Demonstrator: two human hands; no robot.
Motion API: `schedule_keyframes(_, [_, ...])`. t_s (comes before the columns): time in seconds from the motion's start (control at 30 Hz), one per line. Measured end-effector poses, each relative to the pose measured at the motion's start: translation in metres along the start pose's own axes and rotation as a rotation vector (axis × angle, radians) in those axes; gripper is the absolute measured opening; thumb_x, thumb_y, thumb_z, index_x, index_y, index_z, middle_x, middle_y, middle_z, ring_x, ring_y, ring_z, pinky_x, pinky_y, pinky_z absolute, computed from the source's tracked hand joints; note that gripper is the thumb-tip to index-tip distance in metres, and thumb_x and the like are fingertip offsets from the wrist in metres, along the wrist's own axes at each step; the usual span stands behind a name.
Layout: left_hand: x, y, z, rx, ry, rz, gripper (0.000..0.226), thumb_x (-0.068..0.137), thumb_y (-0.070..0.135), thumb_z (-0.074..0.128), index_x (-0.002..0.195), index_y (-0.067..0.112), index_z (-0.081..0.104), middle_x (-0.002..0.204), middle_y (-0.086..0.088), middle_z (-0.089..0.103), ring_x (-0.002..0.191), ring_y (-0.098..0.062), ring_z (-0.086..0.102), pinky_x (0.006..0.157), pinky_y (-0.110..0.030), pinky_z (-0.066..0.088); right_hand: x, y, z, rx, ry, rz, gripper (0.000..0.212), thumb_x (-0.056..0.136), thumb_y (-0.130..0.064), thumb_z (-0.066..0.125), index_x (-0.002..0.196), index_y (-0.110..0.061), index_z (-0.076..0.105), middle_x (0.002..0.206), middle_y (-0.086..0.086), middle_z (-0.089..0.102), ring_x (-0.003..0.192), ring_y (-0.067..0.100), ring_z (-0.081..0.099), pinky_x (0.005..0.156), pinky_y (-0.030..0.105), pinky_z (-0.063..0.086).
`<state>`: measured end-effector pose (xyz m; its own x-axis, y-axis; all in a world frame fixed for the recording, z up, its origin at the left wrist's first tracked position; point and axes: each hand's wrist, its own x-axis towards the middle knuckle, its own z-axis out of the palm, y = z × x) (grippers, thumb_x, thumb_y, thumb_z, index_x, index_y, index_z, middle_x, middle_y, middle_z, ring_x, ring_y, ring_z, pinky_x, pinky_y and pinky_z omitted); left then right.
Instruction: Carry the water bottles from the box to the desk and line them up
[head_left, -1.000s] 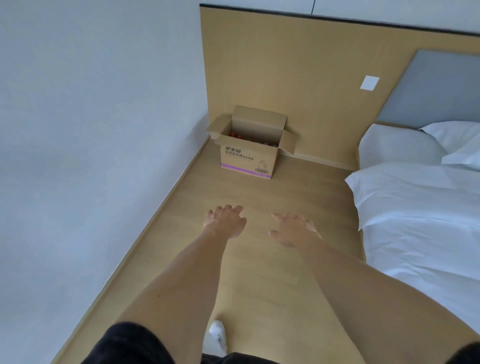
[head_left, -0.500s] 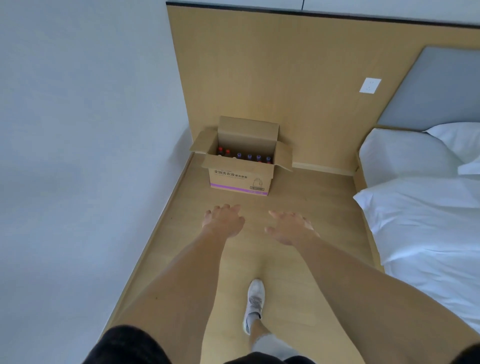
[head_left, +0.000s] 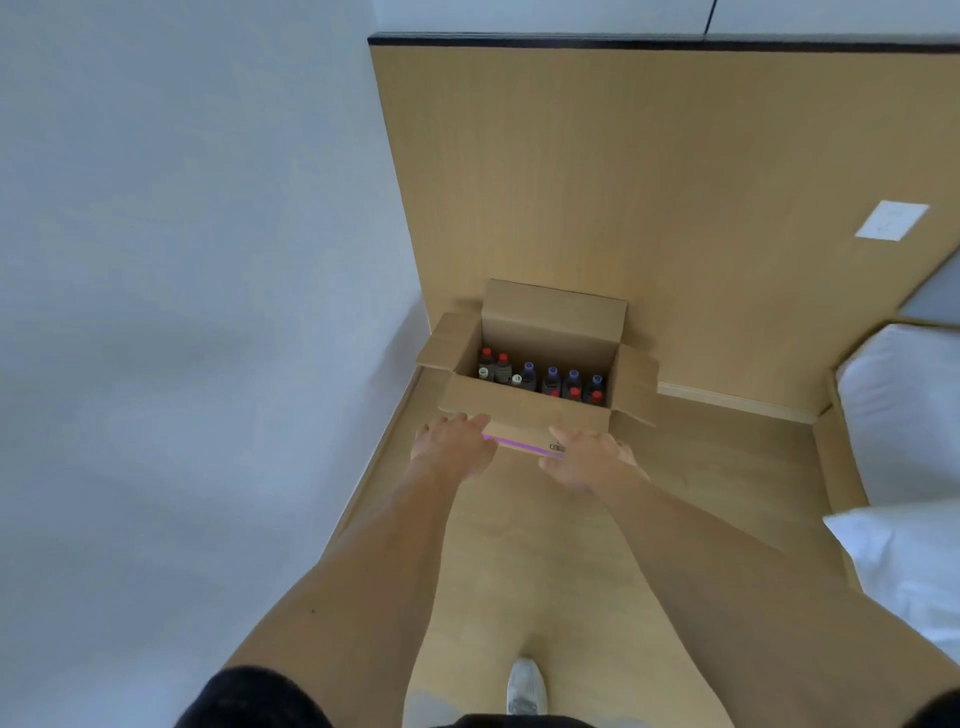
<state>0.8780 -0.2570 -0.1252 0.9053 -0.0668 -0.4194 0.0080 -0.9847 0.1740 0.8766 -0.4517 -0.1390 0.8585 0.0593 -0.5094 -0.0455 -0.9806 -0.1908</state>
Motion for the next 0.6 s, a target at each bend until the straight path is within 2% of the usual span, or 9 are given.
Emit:
schedule_keyframes(0.17, [0.064,0.012,-0.019,0.012,-0.038,0.004,0.051,0.104,0.037,0.033,0.154,0.029,0.034,0.152,-0.006,0.044,0.139,-0.031,0.039,0.113,-0.046,0.032,0.054,0.011,-0.030,-0.004,-0.024,0.009,0.067,0.098,-0.058,0.042,0.157,-0.035,0.023,0.159,0.005,0.036,0.144,0.031,0.034,0.117,0.047,0.028])
schedule_keyframes(0.4, [0.170,0.033,-0.038,0.037,-0.072,0.078,0.049,0.099,0.033,0.036,0.148,0.028,0.040,0.146,-0.006,0.049,0.132,-0.032,0.045,0.105,-0.047,0.036,0.127,0.035,-0.065,0.034,-0.012,0.105,0.065,0.095,-0.057,0.043,0.154,-0.032,0.028,0.155,0.006,0.039,0.141,0.030,0.036,0.112,0.047,0.032])
schedule_keyframes(0.6, [0.283,0.054,-0.047,0.062,-0.101,0.192,0.047,0.100,0.042,0.038,0.145,0.031,0.044,0.143,-0.008,0.051,0.131,-0.033,0.047,0.105,-0.050,0.037,0.217,0.050,-0.095,0.044,-0.009,0.195,0.065,0.097,-0.059,0.044,0.154,-0.032,0.028,0.152,0.007,0.041,0.139,0.032,0.038,0.111,0.046,0.034])
